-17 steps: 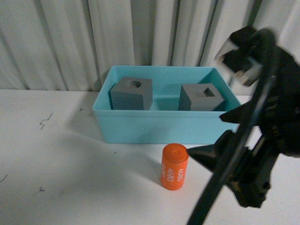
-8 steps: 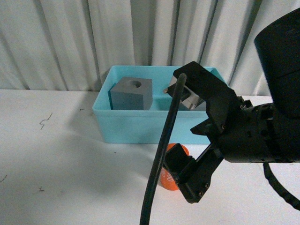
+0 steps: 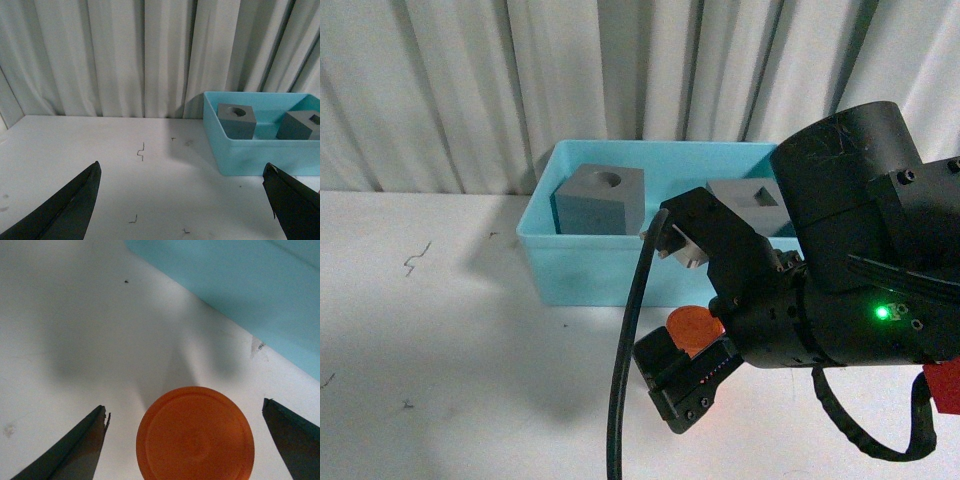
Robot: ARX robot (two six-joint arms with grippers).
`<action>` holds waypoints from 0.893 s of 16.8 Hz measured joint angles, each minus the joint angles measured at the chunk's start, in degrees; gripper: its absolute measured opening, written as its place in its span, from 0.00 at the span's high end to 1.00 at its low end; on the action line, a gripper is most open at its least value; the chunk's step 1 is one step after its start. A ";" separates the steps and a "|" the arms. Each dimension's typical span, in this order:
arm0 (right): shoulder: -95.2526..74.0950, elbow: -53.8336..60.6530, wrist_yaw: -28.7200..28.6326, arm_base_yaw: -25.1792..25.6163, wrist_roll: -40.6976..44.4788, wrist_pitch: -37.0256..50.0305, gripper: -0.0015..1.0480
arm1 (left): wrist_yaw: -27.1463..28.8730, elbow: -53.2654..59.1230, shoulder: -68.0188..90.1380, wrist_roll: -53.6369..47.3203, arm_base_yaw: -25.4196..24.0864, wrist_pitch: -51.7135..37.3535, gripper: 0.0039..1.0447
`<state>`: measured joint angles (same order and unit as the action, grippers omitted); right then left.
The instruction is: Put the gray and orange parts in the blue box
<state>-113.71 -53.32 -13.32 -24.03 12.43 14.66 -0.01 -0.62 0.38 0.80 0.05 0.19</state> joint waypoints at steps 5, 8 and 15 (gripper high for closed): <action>0.35 -0.35 1.03 0.02 -0.48 0.26 0.53 | 0.00 0.00 0.00 0.02 0.00 0.00 0.06; 9.14 3.28 0.35 0.50 -0.74 0.66 0.55 | 0.02 0.00 0.00 0.02 0.00 0.00 0.06; 9.97 -21.05 3.58 8.87 -8.57 -2.19 0.55 | 0.00 0.00 0.00 0.02 0.00 0.00 0.06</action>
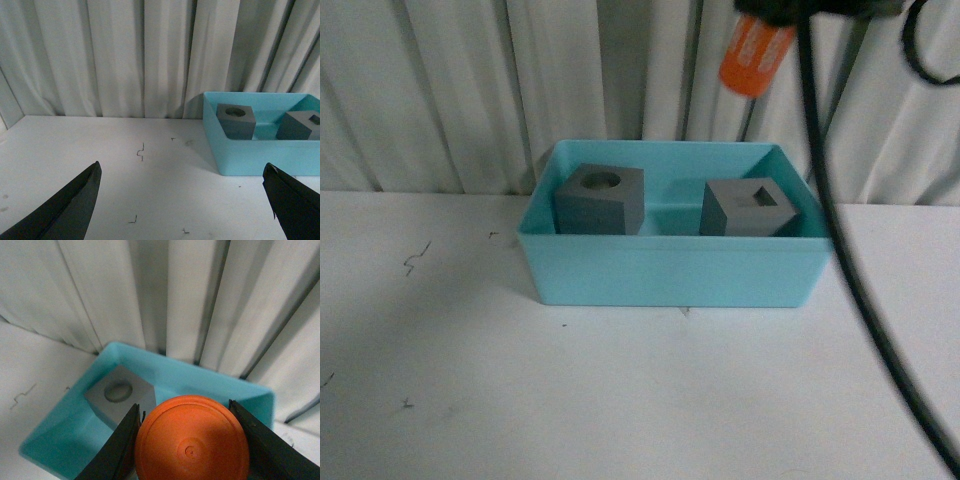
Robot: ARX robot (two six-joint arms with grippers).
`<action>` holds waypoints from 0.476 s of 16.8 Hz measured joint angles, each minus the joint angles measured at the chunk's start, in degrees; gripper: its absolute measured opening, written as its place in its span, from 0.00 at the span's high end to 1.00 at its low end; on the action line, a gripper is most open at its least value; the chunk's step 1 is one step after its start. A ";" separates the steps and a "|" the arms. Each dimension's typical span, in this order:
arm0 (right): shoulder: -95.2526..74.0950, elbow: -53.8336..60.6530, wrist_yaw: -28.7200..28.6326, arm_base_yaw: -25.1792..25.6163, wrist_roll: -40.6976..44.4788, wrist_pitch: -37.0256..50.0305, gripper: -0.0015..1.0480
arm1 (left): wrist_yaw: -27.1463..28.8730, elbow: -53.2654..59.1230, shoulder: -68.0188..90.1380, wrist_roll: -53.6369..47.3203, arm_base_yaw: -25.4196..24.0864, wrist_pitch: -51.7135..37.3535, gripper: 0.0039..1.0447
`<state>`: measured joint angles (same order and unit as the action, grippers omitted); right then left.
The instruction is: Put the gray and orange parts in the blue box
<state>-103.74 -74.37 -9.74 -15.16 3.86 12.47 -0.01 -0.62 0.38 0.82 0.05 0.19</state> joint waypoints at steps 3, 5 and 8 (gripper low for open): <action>-11.06 -7.78 4.50 -3.04 -3.98 -4.68 0.55 | 0.02 0.00 0.00 0.00 0.00 0.00 0.06; -14.45 -12.59 7.28 -4.24 -5.53 -6.43 0.55 | 0.02 0.00 0.00 -0.02 0.00 0.02 0.06; -21.16 -16.72 9.35 -5.51 -8.28 -9.33 0.55 | 0.02 0.00 0.00 0.00 0.00 0.00 0.06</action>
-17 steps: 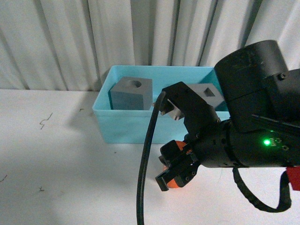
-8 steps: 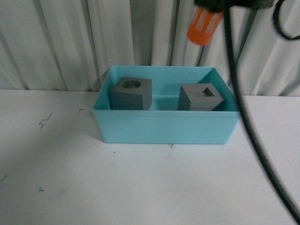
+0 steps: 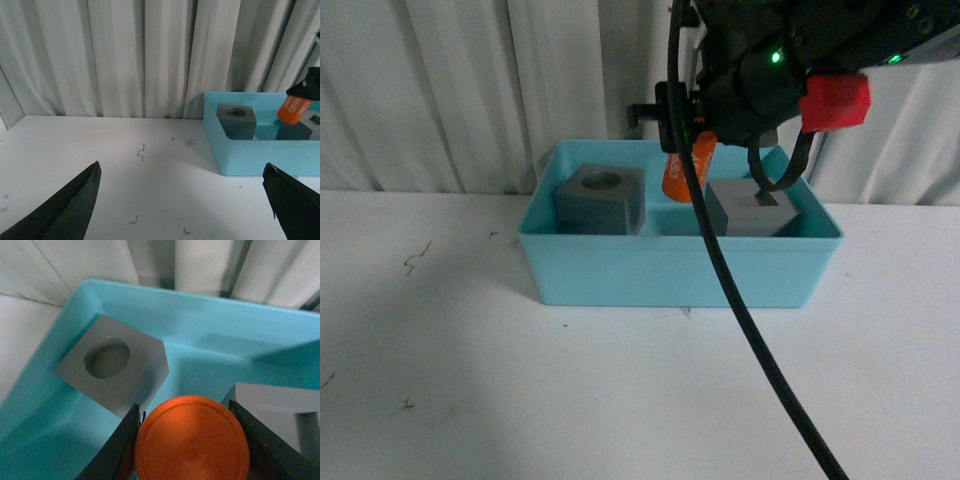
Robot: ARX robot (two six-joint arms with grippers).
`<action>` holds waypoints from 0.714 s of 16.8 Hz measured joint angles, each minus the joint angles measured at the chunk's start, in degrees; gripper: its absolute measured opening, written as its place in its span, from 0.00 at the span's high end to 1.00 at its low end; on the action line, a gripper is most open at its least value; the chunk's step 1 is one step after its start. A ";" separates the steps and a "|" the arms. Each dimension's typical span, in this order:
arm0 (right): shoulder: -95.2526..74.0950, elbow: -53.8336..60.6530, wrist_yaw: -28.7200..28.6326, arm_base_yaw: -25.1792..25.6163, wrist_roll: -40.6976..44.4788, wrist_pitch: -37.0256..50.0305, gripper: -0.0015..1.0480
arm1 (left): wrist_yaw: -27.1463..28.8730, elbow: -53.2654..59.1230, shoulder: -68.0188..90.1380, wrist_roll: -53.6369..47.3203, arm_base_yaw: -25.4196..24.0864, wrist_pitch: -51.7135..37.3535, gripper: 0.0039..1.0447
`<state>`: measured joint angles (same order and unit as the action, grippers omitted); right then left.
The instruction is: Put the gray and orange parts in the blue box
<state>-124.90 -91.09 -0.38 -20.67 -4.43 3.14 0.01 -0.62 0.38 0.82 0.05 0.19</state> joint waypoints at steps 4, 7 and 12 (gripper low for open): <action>-4.26 -3.98 1.70 -1.18 -1.57 -1.70 0.55 | 0.00 0.00 0.00 -0.02 0.00 0.02 0.06; -6.25 -6.36 2.99 -1.55 -1.57 -2.64 0.55 | -0.02 0.00 0.00 0.00 0.00 0.02 0.06; -10.82 -9.51 4.70 -1.88 -2.47 -4.66 0.55 | 0.00 0.00 0.00 0.00 0.00 0.00 0.06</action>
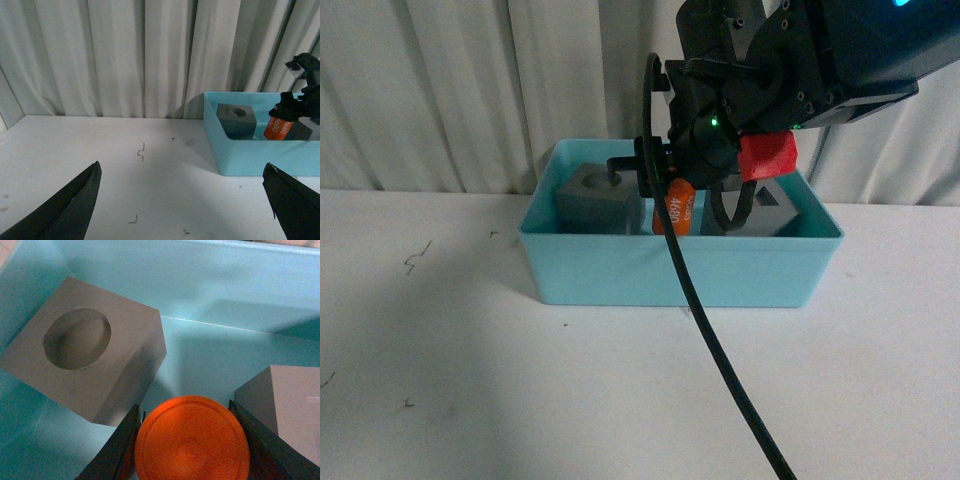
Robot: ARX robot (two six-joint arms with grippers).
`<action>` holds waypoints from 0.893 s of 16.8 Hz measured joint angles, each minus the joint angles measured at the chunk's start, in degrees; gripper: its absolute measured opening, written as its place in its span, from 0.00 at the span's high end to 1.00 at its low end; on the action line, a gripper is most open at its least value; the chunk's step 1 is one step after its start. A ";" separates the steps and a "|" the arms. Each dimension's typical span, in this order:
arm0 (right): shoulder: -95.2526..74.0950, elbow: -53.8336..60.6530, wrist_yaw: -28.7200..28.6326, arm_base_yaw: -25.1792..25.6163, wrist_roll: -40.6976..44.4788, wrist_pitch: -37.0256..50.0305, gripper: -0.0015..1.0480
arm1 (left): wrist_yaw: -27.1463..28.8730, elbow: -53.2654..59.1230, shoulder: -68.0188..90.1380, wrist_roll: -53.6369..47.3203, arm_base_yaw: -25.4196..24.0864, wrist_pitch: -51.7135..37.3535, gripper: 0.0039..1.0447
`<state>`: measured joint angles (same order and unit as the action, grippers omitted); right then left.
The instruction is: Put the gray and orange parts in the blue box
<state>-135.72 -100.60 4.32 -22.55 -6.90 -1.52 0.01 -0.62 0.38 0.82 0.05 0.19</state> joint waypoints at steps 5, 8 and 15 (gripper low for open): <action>-1.18 -1.36 0.98 -0.81 -0.61 -0.26 0.55 | 0.00 0.00 0.00 0.00 0.00 0.02 0.06; -1.22 -1.36 1.11 -1.14 -0.87 -0.42 0.55 | -0.02 0.00 0.00 0.00 0.00 0.02 0.06; -1.92 -1.36 0.20 -1.14 -1.46 0.59 0.07 | 0.00 0.00 0.00 0.00 0.00 0.02 0.06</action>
<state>-137.64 -101.95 4.51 -23.68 -8.36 -0.93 0.01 -0.62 0.38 0.82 0.05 0.21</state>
